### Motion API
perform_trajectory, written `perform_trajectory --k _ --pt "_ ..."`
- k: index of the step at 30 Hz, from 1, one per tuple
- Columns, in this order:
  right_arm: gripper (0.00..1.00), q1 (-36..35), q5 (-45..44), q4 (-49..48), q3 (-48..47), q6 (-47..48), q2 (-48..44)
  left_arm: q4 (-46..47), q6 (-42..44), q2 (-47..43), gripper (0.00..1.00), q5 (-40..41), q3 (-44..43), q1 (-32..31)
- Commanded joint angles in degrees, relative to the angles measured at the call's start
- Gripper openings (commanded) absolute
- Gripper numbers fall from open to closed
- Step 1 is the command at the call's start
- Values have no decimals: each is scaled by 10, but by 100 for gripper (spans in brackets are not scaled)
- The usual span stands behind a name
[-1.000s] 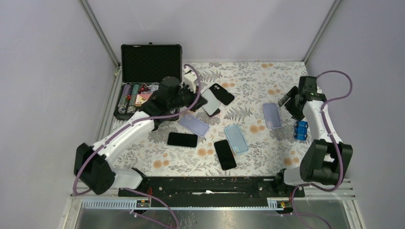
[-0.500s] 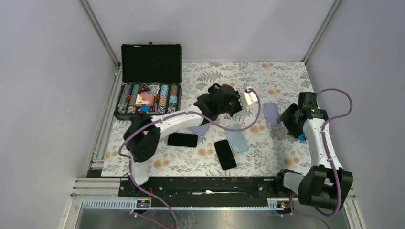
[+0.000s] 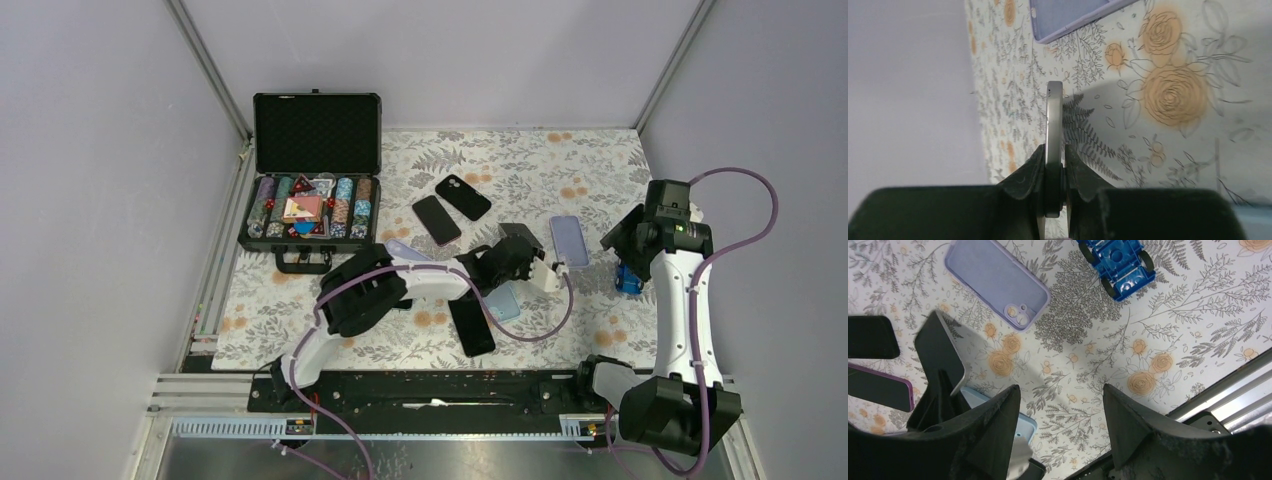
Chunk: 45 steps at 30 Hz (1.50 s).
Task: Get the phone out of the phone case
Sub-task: Place the phone at the center of the board, then reset both arms
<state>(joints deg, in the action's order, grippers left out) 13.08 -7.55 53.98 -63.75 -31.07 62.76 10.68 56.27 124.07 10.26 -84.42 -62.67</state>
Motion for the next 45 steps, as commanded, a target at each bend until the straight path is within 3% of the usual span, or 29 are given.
perform_trajectory --k 1,6,11,19,22,24,25,32,37,41,45 --pt "68 1 -10 26 -19 3 0 145 124 39 5 96 -16 -10" --pt "68 1 5 26 -22 0 -4 157 109 62 14 80 -1 -25" --pt "68 1 6 28 -32 -3 -9 179 83 61 29 52 59 -37" --pt "68 1 11 26 -34 -1 2 152 13 54 54 37 70 -49" --pt "68 2 14 26 -31 1 3 144 9 35 72 33 75 -58" --pt "68 2 14 22 -27 0 0 138 -3 -3 94 16 81 -61" --pt "68 2 14 18 -23 -1 -1 124 -11 -18 98 9 76 -62" --pt "68 1 26 3 -9 -6 -3 67 -53 -95 99 -2 54 -64" --pt "68 2 32 -3 -10 -11 -2 132 -108 -151 99 17 75 -64" --pt "68 1 50 -14 -19 -20 -5 159 -173 -202 99 84 71 -63" --pt "68 2 72 -34 -28 -19 -16 120 -257 -267 99 186 75 -61"
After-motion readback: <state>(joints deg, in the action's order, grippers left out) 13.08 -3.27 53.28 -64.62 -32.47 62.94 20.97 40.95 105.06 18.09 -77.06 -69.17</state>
